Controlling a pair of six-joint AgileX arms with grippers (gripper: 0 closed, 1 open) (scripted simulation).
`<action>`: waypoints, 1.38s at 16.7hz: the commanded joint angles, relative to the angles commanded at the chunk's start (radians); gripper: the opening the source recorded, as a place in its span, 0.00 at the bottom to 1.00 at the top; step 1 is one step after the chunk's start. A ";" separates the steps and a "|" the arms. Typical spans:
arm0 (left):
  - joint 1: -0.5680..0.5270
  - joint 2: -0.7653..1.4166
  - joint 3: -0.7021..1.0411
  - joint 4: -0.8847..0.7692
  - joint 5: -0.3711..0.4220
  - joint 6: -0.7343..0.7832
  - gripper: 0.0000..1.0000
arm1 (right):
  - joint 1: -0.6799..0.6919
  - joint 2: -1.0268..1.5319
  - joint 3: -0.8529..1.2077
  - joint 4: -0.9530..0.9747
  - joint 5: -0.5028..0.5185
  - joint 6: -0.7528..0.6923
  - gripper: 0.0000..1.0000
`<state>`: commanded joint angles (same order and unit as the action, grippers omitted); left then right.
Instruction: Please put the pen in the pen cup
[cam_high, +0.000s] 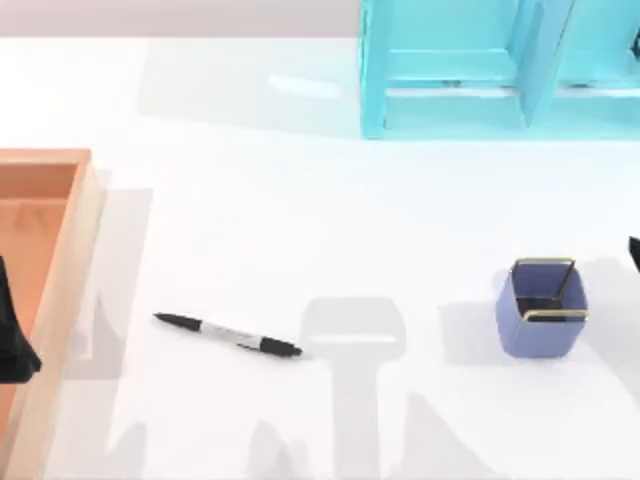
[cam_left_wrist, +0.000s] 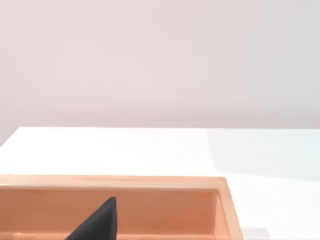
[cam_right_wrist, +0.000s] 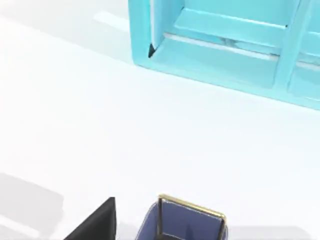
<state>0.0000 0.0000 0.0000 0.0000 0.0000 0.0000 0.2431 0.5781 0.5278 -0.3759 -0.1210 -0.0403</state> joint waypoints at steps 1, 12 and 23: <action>0.000 0.000 0.000 0.000 0.000 0.000 1.00 | 0.037 0.098 0.080 -0.065 -0.016 -0.010 1.00; 0.000 0.000 0.000 0.000 0.000 0.000 1.00 | 0.416 1.336 1.086 -0.863 -0.128 -0.175 1.00; 0.000 0.000 0.000 0.000 0.000 0.000 1.00 | 0.574 2.067 2.075 -1.212 -0.079 -0.353 1.00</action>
<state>0.0000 0.0000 0.0000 0.0000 0.0000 0.0000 0.8171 2.6448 2.6024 -1.5881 -0.1996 -0.3930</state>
